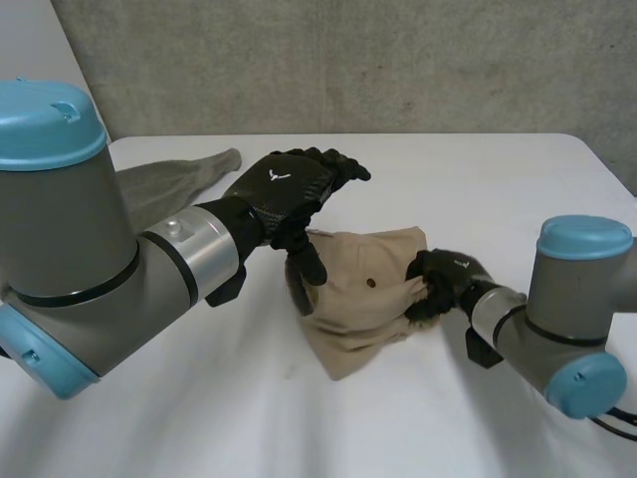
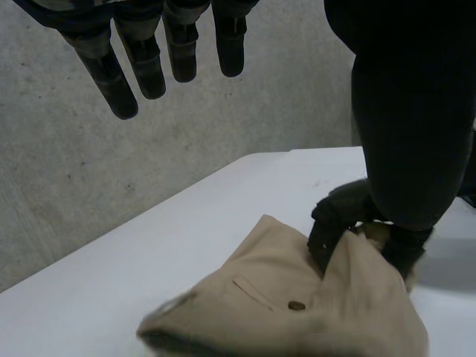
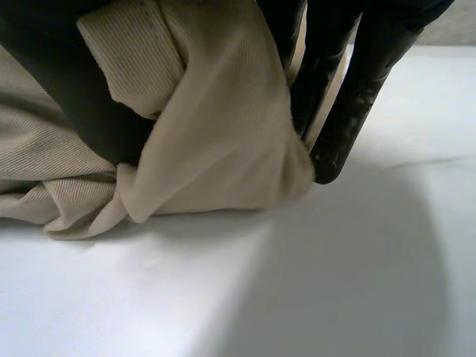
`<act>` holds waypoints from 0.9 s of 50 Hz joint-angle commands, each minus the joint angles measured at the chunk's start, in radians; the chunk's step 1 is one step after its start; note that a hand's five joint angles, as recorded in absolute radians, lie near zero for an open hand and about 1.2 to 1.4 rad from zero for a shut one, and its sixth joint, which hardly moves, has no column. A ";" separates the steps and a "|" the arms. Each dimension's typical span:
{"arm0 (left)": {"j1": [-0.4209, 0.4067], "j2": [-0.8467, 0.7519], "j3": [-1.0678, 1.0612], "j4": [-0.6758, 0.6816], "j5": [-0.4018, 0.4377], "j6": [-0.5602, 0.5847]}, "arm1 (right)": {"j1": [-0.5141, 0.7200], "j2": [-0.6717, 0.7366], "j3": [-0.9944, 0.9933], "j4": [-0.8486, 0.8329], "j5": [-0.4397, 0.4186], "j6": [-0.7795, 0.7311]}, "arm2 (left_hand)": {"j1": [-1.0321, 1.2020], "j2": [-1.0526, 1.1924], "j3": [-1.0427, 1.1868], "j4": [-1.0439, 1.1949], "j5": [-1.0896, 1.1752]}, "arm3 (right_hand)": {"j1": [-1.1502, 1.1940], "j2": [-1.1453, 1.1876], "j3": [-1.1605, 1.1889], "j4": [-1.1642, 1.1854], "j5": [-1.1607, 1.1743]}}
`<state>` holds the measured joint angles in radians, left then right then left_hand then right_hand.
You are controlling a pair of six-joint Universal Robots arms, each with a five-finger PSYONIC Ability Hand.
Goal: Fold the laundry.
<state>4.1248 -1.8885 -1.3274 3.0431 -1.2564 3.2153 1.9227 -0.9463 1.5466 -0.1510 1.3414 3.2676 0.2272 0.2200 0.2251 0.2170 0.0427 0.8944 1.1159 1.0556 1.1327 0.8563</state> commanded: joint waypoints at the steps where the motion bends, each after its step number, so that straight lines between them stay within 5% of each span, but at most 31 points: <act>1: 0.000 0.000 -0.003 0.000 -0.001 -0.002 | -0.008 0.061 -0.157 0.010 0.039 -0.077 | -0.014 -0.006 -0.012 -0.004 -0.004 | 0.502 0.280 0.341 0.264 0.365; 13: -0.004 -0.001 -0.003 0.002 -0.003 -0.002 | -0.093 0.296 -0.669 0.129 0.050 -0.158 | -0.017 -0.009 -0.014 -0.006 -0.007 | 0.502 0.280 0.341 0.264 0.365; 24: -0.004 -0.009 -0.003 0.003 -0.005 -0.002 | -0.295 0.687 -1.423 0.379 0.189 -0.167 | -0.017 -0.009 -0.014 -0.006 -0.007 | 0.502 0.280 0.341 0.264 0.365; 45: -0.008 -0.030 -0.006 0.003 -0.005 -0.003 | -0.550 0.735 -1.438 0.294 0.062 -0.198 | -0.014 -0.006 -0.012 -0.003 -0.004 | 0.390 0.168 0.228 0.151 0.253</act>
<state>4.1186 -1.9181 -1.3306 3.0465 -1.2609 3.2137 1.4277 -0.2119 0.1072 0.1405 1.4493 3.0756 0.2272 0.2200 0.2251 0.2170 0.0427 0.9288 1.1555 1.0968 1.1906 0.9321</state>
